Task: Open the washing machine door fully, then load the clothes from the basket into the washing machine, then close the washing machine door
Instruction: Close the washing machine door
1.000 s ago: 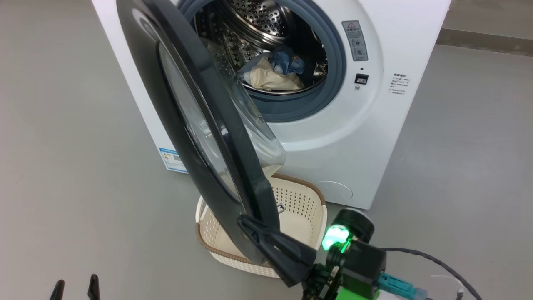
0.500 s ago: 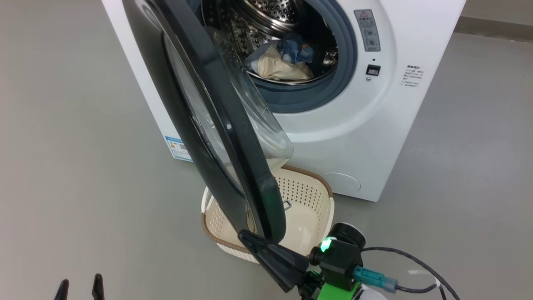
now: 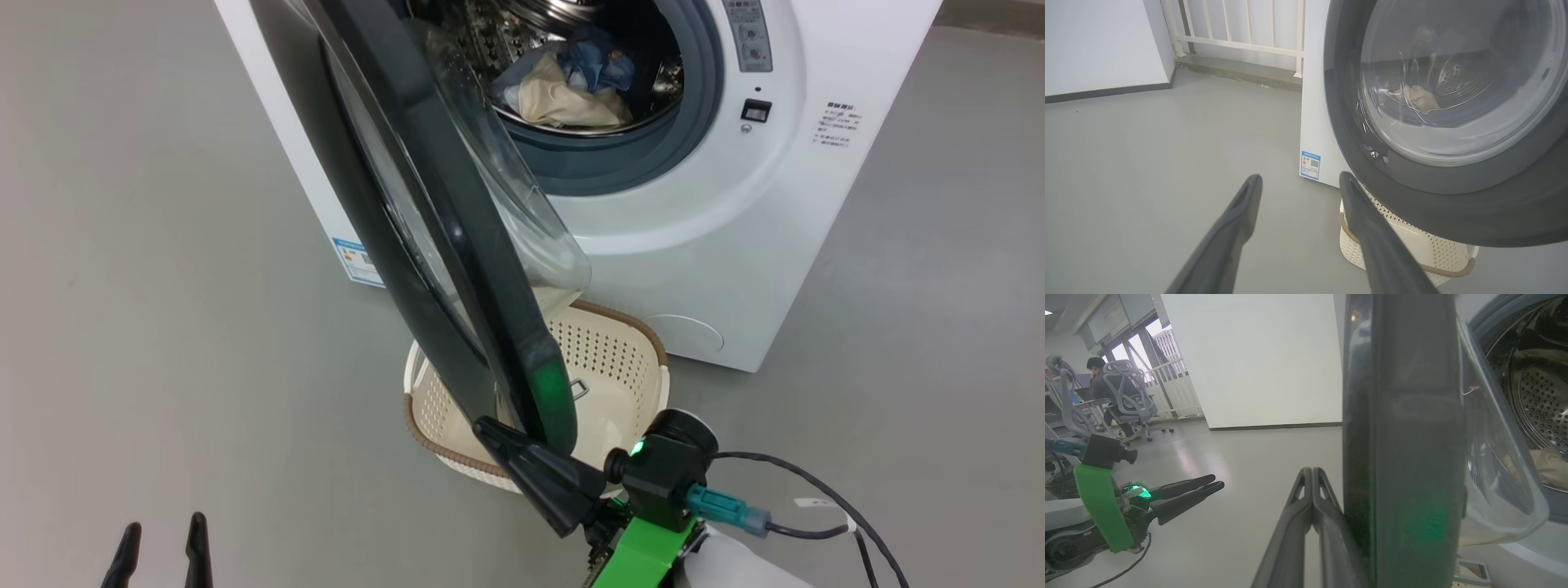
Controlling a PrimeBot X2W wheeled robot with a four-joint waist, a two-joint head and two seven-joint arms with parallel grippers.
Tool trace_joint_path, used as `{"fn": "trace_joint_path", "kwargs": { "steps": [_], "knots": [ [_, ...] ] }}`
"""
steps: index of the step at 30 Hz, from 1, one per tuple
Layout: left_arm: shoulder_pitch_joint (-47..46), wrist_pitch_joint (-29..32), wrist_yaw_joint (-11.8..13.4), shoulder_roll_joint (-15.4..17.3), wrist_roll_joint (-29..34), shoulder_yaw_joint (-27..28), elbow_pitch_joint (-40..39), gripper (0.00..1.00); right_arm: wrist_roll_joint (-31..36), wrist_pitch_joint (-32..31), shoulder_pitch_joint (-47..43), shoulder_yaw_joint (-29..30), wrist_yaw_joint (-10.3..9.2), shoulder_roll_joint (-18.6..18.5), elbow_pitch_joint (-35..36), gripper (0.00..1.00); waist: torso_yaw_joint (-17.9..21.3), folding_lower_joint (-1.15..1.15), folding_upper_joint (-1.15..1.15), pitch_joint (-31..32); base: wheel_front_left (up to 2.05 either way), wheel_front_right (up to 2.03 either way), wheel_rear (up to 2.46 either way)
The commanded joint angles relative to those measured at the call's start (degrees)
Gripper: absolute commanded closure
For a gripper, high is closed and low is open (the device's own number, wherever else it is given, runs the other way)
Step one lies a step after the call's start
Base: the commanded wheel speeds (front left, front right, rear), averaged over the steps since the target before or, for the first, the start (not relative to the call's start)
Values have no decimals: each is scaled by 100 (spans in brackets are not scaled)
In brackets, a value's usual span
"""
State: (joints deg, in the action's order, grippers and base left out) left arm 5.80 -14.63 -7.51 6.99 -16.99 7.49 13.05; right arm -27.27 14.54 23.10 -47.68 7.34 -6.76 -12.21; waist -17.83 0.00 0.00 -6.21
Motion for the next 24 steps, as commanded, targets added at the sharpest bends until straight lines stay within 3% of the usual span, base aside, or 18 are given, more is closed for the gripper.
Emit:
{"fn": "trace_joint_path", "kwargs": {
  "steps": [1, 24],
  "knots": [
    [-220, -37, 2, 67, 60, 200, -103, 0, 17, 46, 153, 42, 14, 107, 89, 100, -1, 0, 0, -28, 0, 0, 0],
    [-668, -37, 2, -40, 70, 62, -287, 0, 326, 46, 608, 1303, 14, -182, -106, 100, 237, 0, 0, -648, 0, 0, 0]
  ]
}}
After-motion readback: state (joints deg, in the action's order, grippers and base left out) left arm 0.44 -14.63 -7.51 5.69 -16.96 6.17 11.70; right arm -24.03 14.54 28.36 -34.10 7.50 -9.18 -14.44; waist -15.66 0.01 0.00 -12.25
